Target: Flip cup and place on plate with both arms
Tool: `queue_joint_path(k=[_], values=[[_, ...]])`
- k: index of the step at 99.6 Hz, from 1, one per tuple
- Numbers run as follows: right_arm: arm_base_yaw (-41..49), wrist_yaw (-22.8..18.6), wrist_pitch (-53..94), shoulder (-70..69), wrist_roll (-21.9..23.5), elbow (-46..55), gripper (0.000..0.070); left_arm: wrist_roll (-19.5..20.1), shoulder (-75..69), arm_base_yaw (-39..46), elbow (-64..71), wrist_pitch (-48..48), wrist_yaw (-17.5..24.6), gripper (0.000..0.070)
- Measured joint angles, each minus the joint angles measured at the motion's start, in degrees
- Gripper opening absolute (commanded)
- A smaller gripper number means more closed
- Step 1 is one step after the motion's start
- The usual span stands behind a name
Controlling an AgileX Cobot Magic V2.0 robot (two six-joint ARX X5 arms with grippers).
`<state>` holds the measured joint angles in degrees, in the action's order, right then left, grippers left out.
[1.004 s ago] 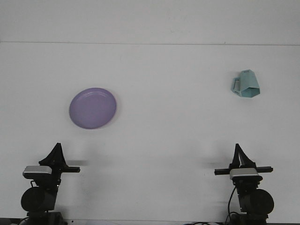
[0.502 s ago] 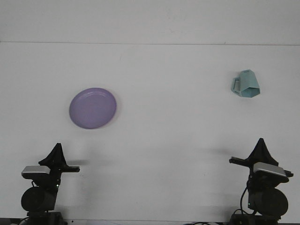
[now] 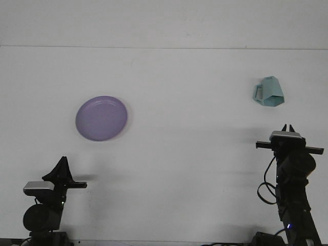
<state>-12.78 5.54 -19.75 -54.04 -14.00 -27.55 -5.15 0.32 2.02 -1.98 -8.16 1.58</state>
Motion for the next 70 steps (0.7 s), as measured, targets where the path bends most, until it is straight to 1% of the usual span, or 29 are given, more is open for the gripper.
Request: queue_joint_path(k=[2, 9, 16, 20, 26, 41, 48, 56, 70], values=[[-0.7, -0.7, -1.6, -1.3, -0.3, 0.0, 0.0357, 0.0, 0.0, 0.0, 0.0, 0.0, 0.0, 0.0012], [-3.0, -3.2, -7.4, -6.1, -1.3, 0.0, 0.0379, -0.1, 0.0, 0.0, 0.0, 0.0, 0.0, 0.0012], [-5.1, -6.0, -11.9, -11.0, -2.0, -0.4, 0.0434, -0.1, 0.0, 0.0, 0.0, 0.0, 0.0, 0.0012], [-6.2, -7.6, -13.5, -13.8, -2.3, -1.1, 0.0451, -0.1, 0.0, 0.0, 0.0, 0.0, 0.0, 0.0012], [-7.6, -9.6, -15.3, -18.3, -3.0, -2.7, 0.0452, -0.1, 0.0, 0.0, 0.0, 0.0, 0.0, 0.0012], [-9.9, -12.7, -19.6, -29.8, -5.1, -7.9, 0.0453, -0.1, 0.0, 0.0, 0.0, 0.0, 0.0, 0.0012], [-10.4, -14.5, -19.7, -34.1, -5.8, -10.4, 0.0454, -0.1, 0.0, 0.0, 0.0, 0.0, 0.0, 0.0012], [-10.6, -15.3, -19.8, -38.2, -7.2, -13.5, 0.0455, -0.1, 0.0, 0.0, 0.0, -0.1, 0.0, 0.0012], [-10.9, -18.7, -19.8, -44.5, -9.6, -19.0, 0.0454, -0.1, 0.0, 0.0, 0.0, -0.2, 0.0, 0.0012]])
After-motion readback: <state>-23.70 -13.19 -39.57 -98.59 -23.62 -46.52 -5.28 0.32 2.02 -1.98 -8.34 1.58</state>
